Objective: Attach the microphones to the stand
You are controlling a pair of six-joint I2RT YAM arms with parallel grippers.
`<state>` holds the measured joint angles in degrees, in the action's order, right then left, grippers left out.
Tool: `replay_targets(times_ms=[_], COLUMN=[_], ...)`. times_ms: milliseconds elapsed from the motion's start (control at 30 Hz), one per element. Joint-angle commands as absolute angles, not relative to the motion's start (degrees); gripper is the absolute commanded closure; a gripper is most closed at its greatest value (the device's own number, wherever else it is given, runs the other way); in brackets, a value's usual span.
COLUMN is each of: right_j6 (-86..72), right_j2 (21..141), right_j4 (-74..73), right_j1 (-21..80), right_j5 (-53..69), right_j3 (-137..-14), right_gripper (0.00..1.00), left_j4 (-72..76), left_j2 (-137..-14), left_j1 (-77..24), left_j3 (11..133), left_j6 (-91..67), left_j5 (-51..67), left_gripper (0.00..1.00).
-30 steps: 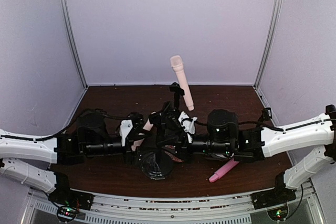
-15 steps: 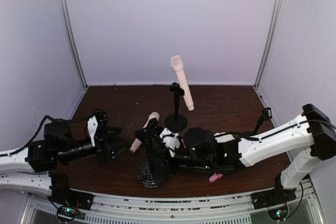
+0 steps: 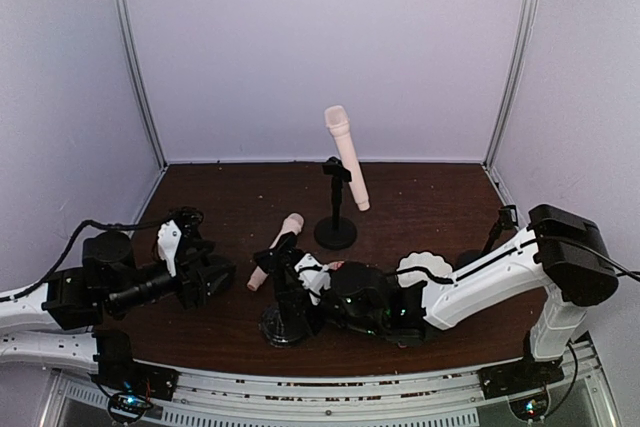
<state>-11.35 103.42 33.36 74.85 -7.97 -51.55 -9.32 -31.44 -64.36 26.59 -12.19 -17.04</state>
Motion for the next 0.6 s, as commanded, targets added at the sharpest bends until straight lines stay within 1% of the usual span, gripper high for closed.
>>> replay_targets(times_ms=[0, 33, 133, 200, 233, 300, 400, 500, 567], right_j6=[-10.5, -10.5, -10.5, -10.6, -10.6, -10.9, -11.7, -12.6, -12.9], right_j2=[103.7, 103.8, 103.0, 101.8, 100.9, 99.0, 95.2, 91.5, 89.1], right_j4=[38.8, 38.3, 35.7, 33.5, 32.7, 31.5, 31.4, 30.7, 29.4], right_j1=[74.7, 74.8, 74.8, 74.8, 74.7, 74.7, 74.9, 75.0, 75.0], right_j5=[-11.7, -11.5, -10.4, -9.7, -9.3, -8.7, -7.0, -5.8, -6.2], right_j3=[-53.3, -53.4, -54.0, -53.9, -53.5, -52.2, -49.0, -45.4, -43.4], right_gripper=[0.99, 0.93, 0.64, 0.46, 0.41, 0.32, 0.26, 0.24, 0.2], left_j4=[-9.6, -9.6, -10.9, -12.4, -13.5, -15.7, -17.9, -16.8, -14.2], left_j2=[-31.6, -31.6, -31.4, -31.6, -31.8, -32.5, -35.2, -38.1, -40.3], left_j1=[-64.6, -64.6, -64.6, -64.6, -64.6, -64.5, -64.4, -64.4, -64.4], left_j3=[28.0, 27.9, 27.8, 28.0, 28.3, 29.1, 30.3, 29.8, 28.9], left_j6=[-13.5, -13.8, -15.1, -16.4, -17.2, -18.2, -18.7, -19.0, -19.2], left_j5=[-21.6, -22.4, -25.9, -28.3, -29.4, -30.7, -30.4, -28.4, -26.5], left_gripper=[0.35, 0.35, 0.34, 0.34, 0.34, 0.34, 0.36, 0.45, 0.49])
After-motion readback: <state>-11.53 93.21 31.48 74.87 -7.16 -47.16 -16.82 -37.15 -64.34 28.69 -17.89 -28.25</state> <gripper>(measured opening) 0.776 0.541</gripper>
